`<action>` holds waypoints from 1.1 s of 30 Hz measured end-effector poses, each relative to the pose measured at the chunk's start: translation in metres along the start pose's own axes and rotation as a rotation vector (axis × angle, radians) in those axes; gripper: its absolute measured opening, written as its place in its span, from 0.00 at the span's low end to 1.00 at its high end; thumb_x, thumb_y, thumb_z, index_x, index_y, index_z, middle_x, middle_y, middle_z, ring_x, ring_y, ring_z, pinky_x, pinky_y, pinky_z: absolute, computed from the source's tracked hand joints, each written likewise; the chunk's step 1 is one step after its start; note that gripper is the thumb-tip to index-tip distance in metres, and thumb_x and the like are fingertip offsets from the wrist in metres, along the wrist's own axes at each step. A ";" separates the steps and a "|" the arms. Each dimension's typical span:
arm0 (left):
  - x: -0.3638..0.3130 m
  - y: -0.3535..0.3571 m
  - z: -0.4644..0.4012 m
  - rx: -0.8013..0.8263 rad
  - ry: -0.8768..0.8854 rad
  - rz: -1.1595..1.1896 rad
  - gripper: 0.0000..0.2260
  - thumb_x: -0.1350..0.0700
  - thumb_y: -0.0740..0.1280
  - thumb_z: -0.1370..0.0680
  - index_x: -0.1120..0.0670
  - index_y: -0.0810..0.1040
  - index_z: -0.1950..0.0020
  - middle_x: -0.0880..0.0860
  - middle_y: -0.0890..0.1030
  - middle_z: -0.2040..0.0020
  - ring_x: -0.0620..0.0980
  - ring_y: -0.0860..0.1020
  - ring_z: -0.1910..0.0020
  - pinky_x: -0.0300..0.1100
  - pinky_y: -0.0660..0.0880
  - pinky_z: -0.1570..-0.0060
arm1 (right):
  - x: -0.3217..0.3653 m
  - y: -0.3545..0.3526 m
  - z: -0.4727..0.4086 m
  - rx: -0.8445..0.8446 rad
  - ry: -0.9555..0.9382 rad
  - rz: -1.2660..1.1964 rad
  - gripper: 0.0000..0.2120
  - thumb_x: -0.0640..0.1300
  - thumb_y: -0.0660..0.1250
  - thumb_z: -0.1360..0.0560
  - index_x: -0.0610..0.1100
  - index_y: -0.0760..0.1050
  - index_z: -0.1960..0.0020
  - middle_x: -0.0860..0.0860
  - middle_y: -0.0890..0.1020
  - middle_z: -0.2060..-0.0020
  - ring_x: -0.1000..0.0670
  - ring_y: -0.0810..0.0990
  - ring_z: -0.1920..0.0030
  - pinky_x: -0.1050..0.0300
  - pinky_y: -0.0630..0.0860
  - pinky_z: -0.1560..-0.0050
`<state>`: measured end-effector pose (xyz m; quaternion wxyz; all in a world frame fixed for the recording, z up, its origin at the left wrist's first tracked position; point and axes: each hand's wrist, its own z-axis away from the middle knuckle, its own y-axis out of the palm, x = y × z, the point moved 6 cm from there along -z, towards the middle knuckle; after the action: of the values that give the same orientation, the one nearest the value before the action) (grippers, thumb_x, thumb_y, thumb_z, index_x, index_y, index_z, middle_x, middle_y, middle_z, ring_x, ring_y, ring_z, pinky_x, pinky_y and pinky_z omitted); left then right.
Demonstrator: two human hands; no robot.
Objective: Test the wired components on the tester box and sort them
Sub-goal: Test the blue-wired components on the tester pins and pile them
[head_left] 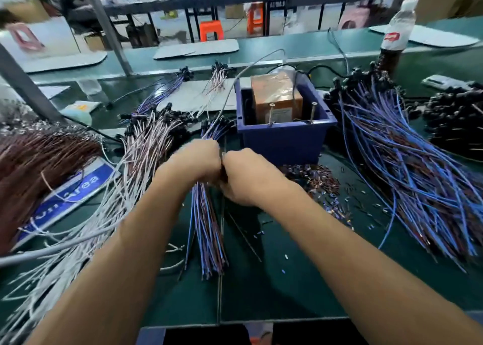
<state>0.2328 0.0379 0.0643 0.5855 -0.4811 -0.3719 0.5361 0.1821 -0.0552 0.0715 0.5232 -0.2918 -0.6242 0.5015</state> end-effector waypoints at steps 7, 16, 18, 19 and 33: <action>0.054 -0.021 -0.014 -0.427 -0.229 0.090 0.12 0.60 0.66 0.28 0.57 0.83 0.47 0.61 0.83 0.49 0.64 0.81 0.46 0.48 0.73 0.53 | 0.020 0.033 -0.042 -0.104 0.179 -0.095 0.15 0.41 0.66 0.21 0.38 0.72 0.36 0.40 0.81 0.42 0.36 0.81 0.40 0.49 0.72 0.55; 0.026 -0.018 -0.070 -0.490 -0.170 0.119 0.16 0.50 0.71 0.21 0.59 0.77 0.39 0.61 0.81 0.41 0.63 0.80 0.41 0.49 0.72 0.53 | 0.005 0.044 -0.054 -0.027 0.122 0.025 0.07 0.43 0.63 0.18 0.43 0.79 0.51 0.45 0.75 0.62 0.42 0.74 0.63 0.53 0.72 0.61; 0.024 -0.020 -0.077 -0.514 -0.178 0.106 0.15 0.54 0.69 0.19 0.60 0.75 0.36 0.62 0.80 0.40 0.64 0.80 0.40 0.51 0.74 0.51 | -0.002 0.043 -0.057 -0.030 0.138 -0.023 0.11 0.46 0.62 0.17 0.44 0.74 0.57 0.47 0.70 0.66 0.45 0.69 0.69 0.54 0.72 0.62; 0.024 -0.020 -0.079 -0.520 -0.192 0.106 0.14 0.57 0.68 0.19 0.60 0.74 0.35 0.62 0.80 0.40 0.64 0.80 0.40 0.52 0.75 0.50 | -0.003 0.043 -0.058 -0.036 0.146 -0.035 0.13 0.45 0.62 0.17 0.44 0.71 0.60 0.47 0.70 0.67 0.46 0.68 0.70 0.54 0.72 0.62; 0.044 -0.020 -0.056 -0.581 -0.199 1.100 0.08 0.53 0.60 0.14 0.54 0.75 0.48 0.56 0.83 0.55 0.52 0.83 0.63 0.49 0.82 0.59 | -0.005 0.040 -0.056 -0.088 0.196 -0.321 0.19 0.60 0.53 0.15 0.48 0.75 0.50 0.42 0.84 0.54 0.38 0.83 0.54 0.51 0.79 0.53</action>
<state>0.2979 0.0724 0.0655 0.0322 -0.6891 -0.2531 0.6782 0.2303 -0.0283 0.0297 0.6414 -0.2585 -0.6301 0.3531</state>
